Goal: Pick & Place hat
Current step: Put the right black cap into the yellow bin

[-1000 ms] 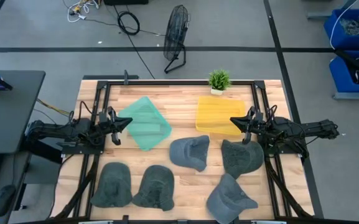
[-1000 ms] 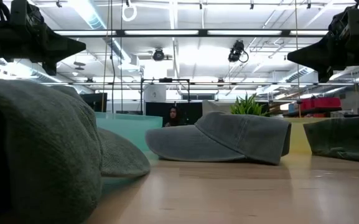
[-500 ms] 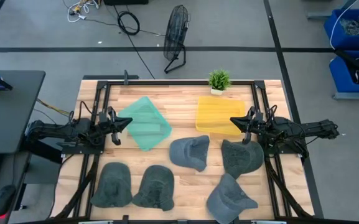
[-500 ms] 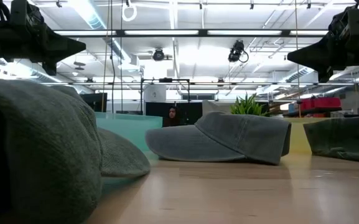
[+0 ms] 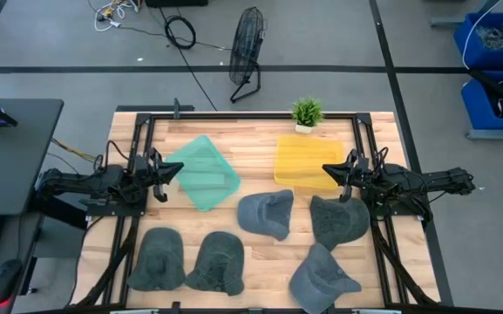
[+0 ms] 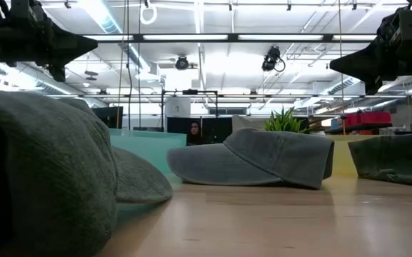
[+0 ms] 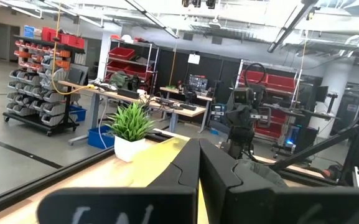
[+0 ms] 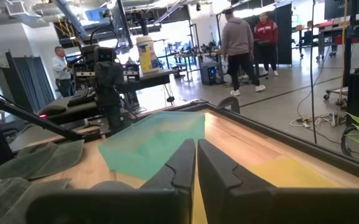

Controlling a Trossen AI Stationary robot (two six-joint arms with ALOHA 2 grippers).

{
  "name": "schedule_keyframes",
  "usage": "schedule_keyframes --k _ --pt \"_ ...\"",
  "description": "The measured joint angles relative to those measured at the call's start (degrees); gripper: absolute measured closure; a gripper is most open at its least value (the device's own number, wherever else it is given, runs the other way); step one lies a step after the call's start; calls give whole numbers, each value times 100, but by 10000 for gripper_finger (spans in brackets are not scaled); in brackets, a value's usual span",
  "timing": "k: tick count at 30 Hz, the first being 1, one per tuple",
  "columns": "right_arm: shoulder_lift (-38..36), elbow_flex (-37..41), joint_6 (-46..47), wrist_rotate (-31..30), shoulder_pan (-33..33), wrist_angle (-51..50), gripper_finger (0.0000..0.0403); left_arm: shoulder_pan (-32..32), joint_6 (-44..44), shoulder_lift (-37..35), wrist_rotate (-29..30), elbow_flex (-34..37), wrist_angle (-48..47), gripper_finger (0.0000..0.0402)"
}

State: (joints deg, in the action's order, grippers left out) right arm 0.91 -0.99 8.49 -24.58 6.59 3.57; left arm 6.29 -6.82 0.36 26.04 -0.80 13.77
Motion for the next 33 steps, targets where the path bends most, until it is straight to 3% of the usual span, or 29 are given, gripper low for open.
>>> schedule_keyframes --k 14,23,33 --pt "-2 0 -1 0 0 -2 378 -1 -257 0 2 0 19 394" --pt "0 0 -1 0 0 0 378 -7 -179 0 418 0 289 394" --pt "0 0 -2 0 0 0 378 -7 2091 0 788 0 586 394"
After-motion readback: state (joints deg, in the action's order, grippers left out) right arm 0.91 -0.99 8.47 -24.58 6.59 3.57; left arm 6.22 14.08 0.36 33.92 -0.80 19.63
